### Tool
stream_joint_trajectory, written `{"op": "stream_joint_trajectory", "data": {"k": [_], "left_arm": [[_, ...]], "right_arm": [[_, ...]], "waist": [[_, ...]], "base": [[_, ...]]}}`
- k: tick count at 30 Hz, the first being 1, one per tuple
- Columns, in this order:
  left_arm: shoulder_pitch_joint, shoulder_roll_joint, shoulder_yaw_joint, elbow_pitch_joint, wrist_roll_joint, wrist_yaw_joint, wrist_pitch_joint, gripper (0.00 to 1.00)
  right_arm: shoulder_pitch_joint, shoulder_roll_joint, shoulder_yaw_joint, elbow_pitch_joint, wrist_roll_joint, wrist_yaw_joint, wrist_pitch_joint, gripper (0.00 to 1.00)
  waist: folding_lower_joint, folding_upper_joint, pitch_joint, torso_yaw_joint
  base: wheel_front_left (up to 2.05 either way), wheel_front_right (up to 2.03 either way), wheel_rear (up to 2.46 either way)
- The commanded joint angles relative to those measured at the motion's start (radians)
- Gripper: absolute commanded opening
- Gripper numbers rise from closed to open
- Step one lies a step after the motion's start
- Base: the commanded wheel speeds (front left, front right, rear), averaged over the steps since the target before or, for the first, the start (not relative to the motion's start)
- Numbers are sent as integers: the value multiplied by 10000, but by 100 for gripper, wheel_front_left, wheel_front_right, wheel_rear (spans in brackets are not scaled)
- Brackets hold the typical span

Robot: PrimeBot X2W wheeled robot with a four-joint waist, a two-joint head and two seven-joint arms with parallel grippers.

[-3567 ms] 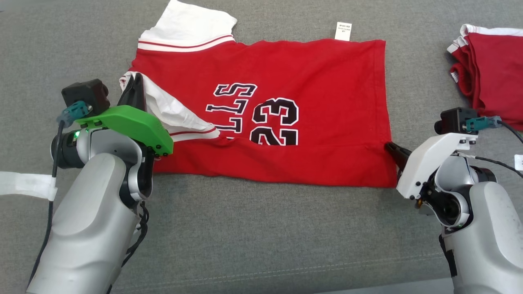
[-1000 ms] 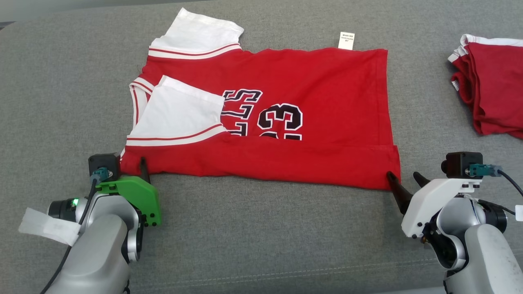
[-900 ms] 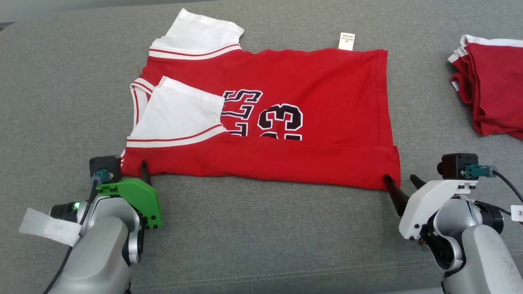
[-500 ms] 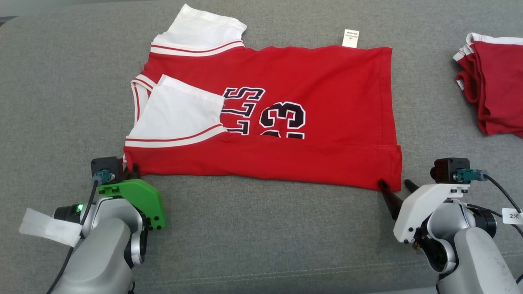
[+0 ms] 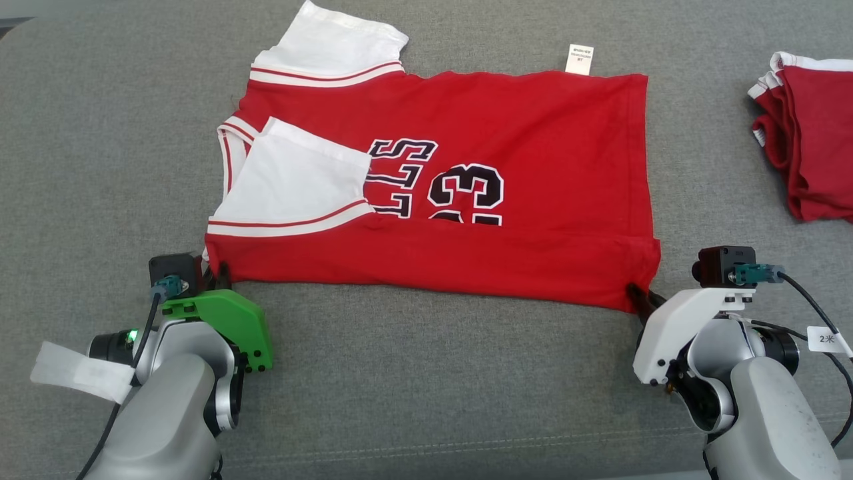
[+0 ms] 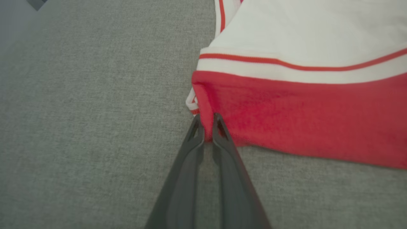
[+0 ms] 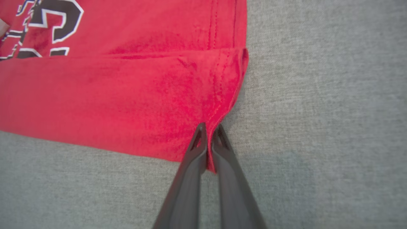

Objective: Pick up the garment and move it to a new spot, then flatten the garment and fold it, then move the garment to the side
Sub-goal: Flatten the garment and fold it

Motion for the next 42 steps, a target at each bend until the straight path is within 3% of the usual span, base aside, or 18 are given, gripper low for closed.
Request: {"op": "stream_joint_trajectory", "data": {"k": [1, 13, 27, 35, 36, 37, 38, 42], "left_arm": [[143, 63, 56, -5, -82, 111, -93, 0], [1480, 134, 281, -935, -547, 228, -512, 0], [3382, 543, 226, -2741, -976, 878, 2, 0], [3732, 587, 89, -2635, -1010, 738, 44, 0], [3731, 584, 41, -2581, -970, 733, 41, 8], [3730, 575, 4, -2538, -923, 709, 5, 44], [3733, 557, -21, -2492, -894, 688, -60, 100], [3795, 457, -70, -2372, -817, 616, -403, 100]], "right_arm": [[147, -8, -3, 75, 4, -1, 63, 0], [677, -179, -448, -654, -87, -2, 543, 0], [1616, -457, -774, -1649, -21, -8, 1777, 0], [1979, -325, -792, -1741, -113, -7, 2103, 0], [2030, -314, -770, -1689, -150, -7, 2136, 4], [2069, -307, -754, -1658, -177, -7, 2183, 70], [2091, -291, -754, -1633, -179, -7, 2188, 100], [2271, -185, -899, -1649, -81, -5, 1986, 100]], "waist": [[0, 0, -55, -2], [0, 0, -829, 42], [0, 0, -1432, 195], [0, 0, -1485, 249], [0, 0, -1503, 248], [0, 0, -1524, 250], [0, 0, -1555, 259], [0, 0, -1746, 321]], "base": [[0, 0, 0], [0, 0, 0], [0, 0, 0], [0, 0, 0], [0, 0, 0], [0, 0, 0], [0, 0, 0], [0, 0, 0]]}}
